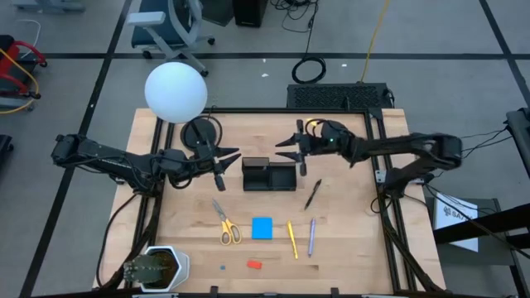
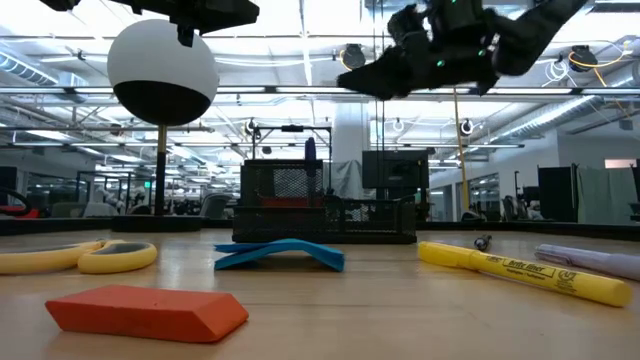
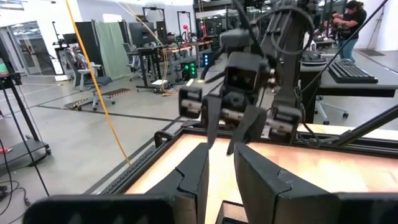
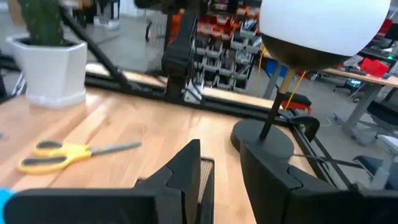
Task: Pick and place office supplies into organizer
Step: Put the black pen into the desk organizer
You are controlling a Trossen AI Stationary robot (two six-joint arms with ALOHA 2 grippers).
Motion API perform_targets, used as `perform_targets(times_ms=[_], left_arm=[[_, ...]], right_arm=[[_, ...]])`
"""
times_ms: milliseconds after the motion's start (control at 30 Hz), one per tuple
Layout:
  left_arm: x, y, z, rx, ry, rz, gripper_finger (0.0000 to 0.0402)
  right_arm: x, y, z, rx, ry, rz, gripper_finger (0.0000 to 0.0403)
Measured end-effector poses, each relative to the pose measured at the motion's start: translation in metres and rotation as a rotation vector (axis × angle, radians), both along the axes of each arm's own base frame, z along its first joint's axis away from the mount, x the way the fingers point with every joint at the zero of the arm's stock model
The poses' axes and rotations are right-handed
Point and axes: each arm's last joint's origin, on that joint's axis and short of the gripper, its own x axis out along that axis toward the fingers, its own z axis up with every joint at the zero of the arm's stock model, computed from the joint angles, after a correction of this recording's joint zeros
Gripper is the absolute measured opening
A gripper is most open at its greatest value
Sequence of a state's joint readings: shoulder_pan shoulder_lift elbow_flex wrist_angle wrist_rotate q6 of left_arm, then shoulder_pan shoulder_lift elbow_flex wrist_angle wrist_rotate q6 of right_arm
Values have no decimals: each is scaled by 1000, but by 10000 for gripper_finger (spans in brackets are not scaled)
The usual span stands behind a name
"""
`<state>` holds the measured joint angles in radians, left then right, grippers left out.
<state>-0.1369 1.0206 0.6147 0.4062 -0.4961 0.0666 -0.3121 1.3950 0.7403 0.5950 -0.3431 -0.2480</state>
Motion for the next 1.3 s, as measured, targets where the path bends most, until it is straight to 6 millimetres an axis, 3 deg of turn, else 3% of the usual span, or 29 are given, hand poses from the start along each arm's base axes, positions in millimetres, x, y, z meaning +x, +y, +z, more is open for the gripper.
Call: perform_targets(times_ms=[367, 500, 767, 1067, 1300], left_arm=[[0, 0, 0, 0, -1, 0, 83], [0, 0, 0, 0, -1, 0, 83], [0, 0, 0, -4, -4, 0, 83], [0, 0, 0, -4, -4, 0, 83], [0, 0, 0, -4, -4, 0, 83]], right_arm=[[-44, 25, 12, -190, 263, 115, 106], [-46, 35, 8, -261, 326, 153, 105], [-43, 54, -10, -425, 518, 57, 105], [-55, 78, -25, -447, 724, 106, 105], [-60, 88, -29, -462, 784, 136, 105]])
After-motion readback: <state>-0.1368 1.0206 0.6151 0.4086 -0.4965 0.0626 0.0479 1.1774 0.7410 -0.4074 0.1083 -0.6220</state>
